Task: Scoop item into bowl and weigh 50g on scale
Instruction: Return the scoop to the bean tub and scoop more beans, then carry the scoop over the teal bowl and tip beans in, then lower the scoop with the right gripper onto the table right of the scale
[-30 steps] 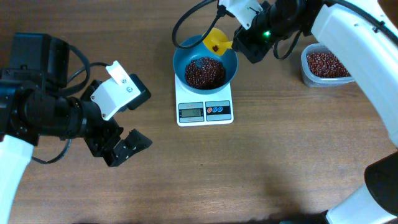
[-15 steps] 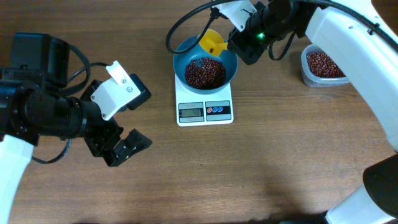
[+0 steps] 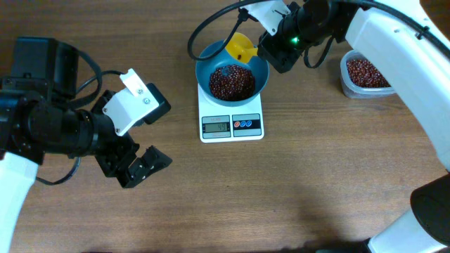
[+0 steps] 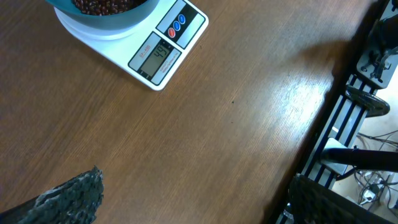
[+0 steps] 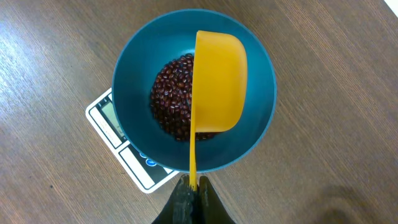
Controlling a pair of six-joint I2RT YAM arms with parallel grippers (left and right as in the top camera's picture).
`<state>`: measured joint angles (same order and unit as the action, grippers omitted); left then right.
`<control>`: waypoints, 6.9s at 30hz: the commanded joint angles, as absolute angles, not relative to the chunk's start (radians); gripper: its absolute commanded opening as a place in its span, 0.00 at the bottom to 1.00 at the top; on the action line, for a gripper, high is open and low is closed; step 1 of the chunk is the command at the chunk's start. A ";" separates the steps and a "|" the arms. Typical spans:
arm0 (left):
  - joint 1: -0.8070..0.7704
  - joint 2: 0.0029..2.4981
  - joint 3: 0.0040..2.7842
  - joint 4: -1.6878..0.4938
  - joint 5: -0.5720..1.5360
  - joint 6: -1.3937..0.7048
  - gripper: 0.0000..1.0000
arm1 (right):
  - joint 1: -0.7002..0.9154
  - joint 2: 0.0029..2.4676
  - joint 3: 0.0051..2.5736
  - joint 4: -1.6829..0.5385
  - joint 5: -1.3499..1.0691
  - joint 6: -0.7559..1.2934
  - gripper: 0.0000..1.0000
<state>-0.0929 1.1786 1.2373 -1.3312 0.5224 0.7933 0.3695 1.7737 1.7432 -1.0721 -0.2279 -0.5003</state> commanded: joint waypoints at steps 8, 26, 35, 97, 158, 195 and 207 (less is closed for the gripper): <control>-0.091 1.178 1.248 -1.330 0.526 0.810 0.99 | 0.421 1.756 1.768 -1.033 -0.041 -0.595 0.04; -0.091 1.178 1.248 -1.329 0.526 0.810 0.99 | -0.278 1.644 1.861 -1.004 -0.040 0.038 0.04; -0.091 1.178 1.248 -1.330 0.526 0.810 0.99 | -0.091 1.953 1.836 -1.230 -0.041 0.031 0.04; -0.091 1.178 1.248 -1.329 0.526 0.810 0.99 | -0.270 1.919 1.749 -1.255 -0.125 -0.228 0.04; -0.091 1.178 1.248 -1.329 0.526 0.810 0.99 | 0.353 1.845 1.945 -1.198 -0.216 -0.340 0.04; -0.091 1.178 1.248 -1.329 0.526 0.810 0.99 | -0.321 1.858 1.966 -1.308 -1.148 -0.417 0.04; -0.091 1.178 1.248 -1.329 0.526 0.810 0.99 | -0.550 1.856 1.962 -1.597 -1.495 -1.226 0.04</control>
<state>-0.0929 1.1801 1.2396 -1.3315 0.5228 0.7933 -0.5529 1.8763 1.9560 -1.6104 -1.3853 -1.1637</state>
